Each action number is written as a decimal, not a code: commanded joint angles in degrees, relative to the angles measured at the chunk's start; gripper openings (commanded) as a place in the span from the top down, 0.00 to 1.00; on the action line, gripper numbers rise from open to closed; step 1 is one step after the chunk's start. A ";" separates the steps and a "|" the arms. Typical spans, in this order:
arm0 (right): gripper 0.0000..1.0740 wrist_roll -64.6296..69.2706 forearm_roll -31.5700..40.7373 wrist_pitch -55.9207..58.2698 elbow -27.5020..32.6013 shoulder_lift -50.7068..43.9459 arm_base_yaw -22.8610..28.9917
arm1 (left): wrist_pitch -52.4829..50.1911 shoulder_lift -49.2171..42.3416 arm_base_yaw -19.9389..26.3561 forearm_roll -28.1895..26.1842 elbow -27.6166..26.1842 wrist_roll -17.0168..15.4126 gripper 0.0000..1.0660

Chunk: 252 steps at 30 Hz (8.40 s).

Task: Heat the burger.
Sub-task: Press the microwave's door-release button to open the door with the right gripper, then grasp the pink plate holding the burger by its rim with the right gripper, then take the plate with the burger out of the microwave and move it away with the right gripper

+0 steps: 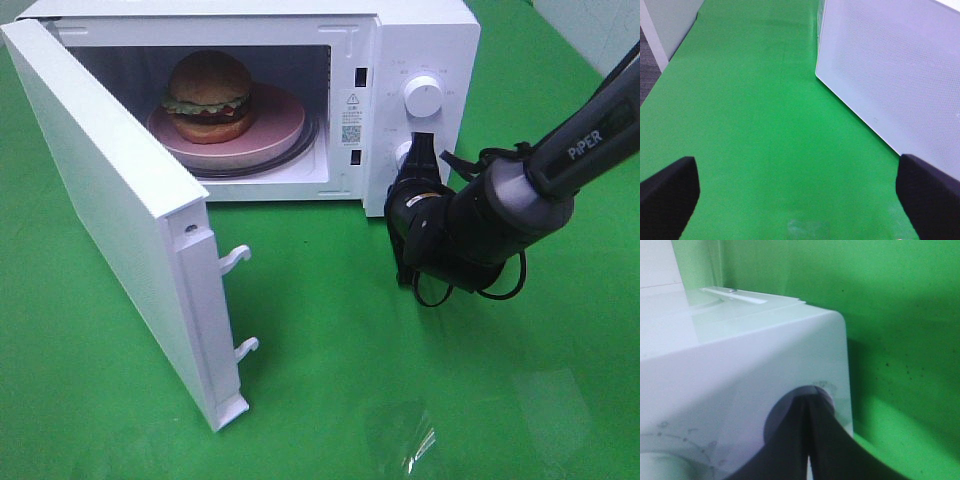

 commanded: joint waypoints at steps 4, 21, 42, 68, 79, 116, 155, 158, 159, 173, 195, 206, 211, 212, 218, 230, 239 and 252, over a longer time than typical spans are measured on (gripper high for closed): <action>1.00 -0.11 -8.48 -16.16 -5.90 -0.86 -2.81 | 0.11 -0.92 0.17 0.00 0.17 0.23 0.06; 1.00 0.40 -14.21 -4.64 2.18 -5.61 -1.49 | 0.11 -0.92 0.17 0.00 0.17 0.23 0.06; 0.99 -2.29 -30.02 16.84 9.45 -13.01 1.20 | 0.11 -0.92 0.17 0.00 0.17 0.23 0.06; 0.95 -51.97 -31.68 49.62 9.34 -28.07 1.20 | 0.11 -0.92 0.17 0.00 0.17 0.23 0.06; 0.92 -75.23 -38.39 61.36 7.73 -33.29 1.20 | 0.11 -0.92 0.17 0.00 0.17 0.23 0.06; 0.09 -140.60 -56.55 71.56 -4.70 -33.58 1.26 | 0.11 -0.92 0.17 0.00 0.17 0.23 0.06; 0.13 -129.83 -64.86 67.67 -30.88 -5.96 5.39 | 0.11 -0.92 0.17 0.00 0.17 0.23 0.06; 0.13 -129.89 -64.80 66.81 -31.23 -4.87 5.39 | 0.11 -0.92 0.17 0.00 0.17 0.23 0.06; 0.13 -129.89 -64.74 66.46 -31.97 -3.90 5.39 | 0.11 -0.92 0.17 0.00 0.17 0.23 0.06; 0.14 -129.77 -64.57 66.58 -42.69 4.70 5.16 | 0.11 -0.92 0.17 0.00 0.17 0.23 0.06; 0.18 -129.83 -60.28 66.46 -52.83 13.29 5.16 | 0.11 -0.92 0.17 0.00 0.17 0.23 0.06; 0.62 -130.18 -56.04 66.12 -52.83 13.81 5.21 | 0.11 -0.92 0.17 0.00 0.17 0.23 0.06; 0.91 -130.18 -53.17 66.12 -52.83 13.81 5.39 | 0.11 -0.92 0.17 0.00 0.17 0.23 0.06; 0.91 -130.18 -53.17 66.12 -52.83 13.81 5.39 | 0.11 -0.92 0.17 0.00 0.17 0.23 0.06; 1.00 -130.18 -52.83 66.18 -52.83 13.81 5.39 | 0.11 -0.92 0.17 0.00 0.17 0.23 0.06; 1.00 -135.91 -52.60 74.14 -52.83 10.66 5.56 | 0.11 -0.92 0.17 0.00 0.17 0.23 0.06; 1.00 -136.48 -52.94 74.43 -49.62 6.70 5.56 | 0.11 -0.92 0.17 0.00 0.17 0.23 0.06; 1.00 -138.94 -53.40 65.83 -34.72 -3.15 5.56 | 0.11 -0.92 0.17 0.00 0.17 0.23 0.06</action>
